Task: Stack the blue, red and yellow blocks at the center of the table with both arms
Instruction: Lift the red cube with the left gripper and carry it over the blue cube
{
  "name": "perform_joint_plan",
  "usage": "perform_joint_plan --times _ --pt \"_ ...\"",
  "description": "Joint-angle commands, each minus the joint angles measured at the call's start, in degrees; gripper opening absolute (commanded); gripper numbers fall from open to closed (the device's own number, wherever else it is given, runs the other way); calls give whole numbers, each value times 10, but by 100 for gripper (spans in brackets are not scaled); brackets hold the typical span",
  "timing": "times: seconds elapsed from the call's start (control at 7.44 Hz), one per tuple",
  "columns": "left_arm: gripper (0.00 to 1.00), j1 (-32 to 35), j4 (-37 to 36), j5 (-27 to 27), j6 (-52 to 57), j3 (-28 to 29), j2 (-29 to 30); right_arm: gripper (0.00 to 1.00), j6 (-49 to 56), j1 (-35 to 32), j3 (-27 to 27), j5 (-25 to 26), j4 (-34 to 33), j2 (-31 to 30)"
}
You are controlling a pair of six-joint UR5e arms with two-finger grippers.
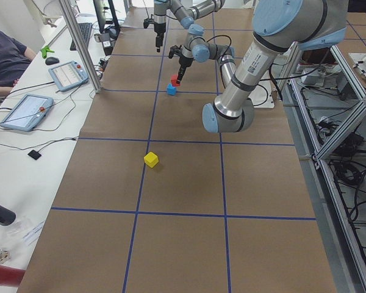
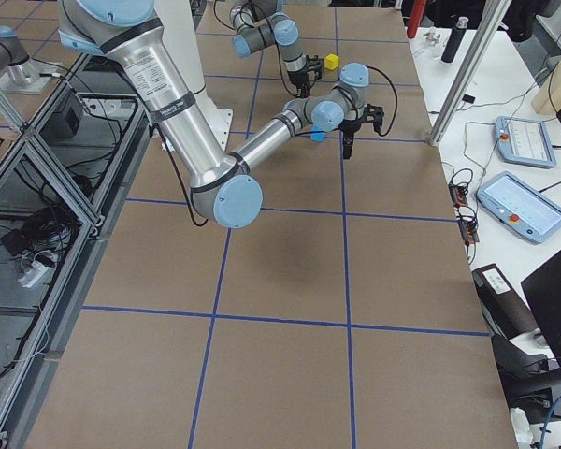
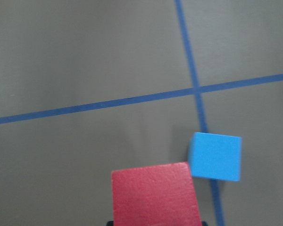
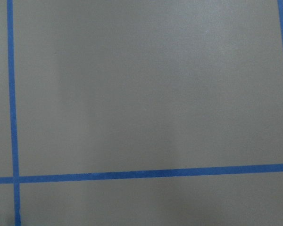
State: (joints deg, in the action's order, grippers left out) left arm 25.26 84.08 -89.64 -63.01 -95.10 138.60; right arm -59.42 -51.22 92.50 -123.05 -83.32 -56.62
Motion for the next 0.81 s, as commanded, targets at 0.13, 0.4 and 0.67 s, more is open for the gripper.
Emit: perform_joint_plan --times 0.13,0.4,0.67 --pt "0 -1 69 0 12 71 25 99 48 -25 12 -10 0 -26" --pt "0 3 74 0 64 71 25 99 90 -49 14 -36 0 -45" --pt "0 17 98 -4 95 74 23 99 101 -63 14 -47 0 -53"
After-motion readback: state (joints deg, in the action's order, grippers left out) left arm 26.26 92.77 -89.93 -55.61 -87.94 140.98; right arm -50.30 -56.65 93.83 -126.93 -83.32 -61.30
